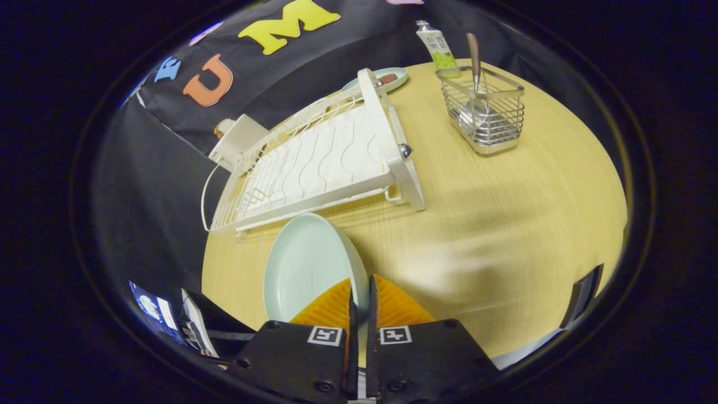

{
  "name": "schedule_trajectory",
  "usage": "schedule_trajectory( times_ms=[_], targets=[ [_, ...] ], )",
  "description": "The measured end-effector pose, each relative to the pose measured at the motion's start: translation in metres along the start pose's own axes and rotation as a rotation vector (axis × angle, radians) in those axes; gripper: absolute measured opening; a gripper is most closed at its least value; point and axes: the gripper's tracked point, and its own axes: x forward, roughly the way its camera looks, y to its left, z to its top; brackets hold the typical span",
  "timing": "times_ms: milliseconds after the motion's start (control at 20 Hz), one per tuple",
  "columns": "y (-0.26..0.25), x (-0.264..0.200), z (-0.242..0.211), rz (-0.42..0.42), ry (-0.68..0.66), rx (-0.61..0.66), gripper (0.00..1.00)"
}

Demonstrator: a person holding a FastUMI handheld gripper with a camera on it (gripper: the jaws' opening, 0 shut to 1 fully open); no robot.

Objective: Take the plate from the dish rack, then take the spoon from the basket and place it into the plate.

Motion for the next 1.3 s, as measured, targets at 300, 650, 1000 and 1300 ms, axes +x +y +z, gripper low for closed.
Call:
schedule_trajectory(
  times_ms=[300,650,1000,1300],
  targets=[
    [-0.03,-0.001,-0.001,-0.15,-0.041,-0.113,0.17],
    [-0.04,-0.056,0.023,-0.178,-0.197,-0.234,0.85],
    [-0.089,-0.115,0.114,-0.313,-0.432,-0.218,0.94],
    [-0.108,-0.121,0.217,-0.278,-0.647,-0.298,0.93]
  ],
)
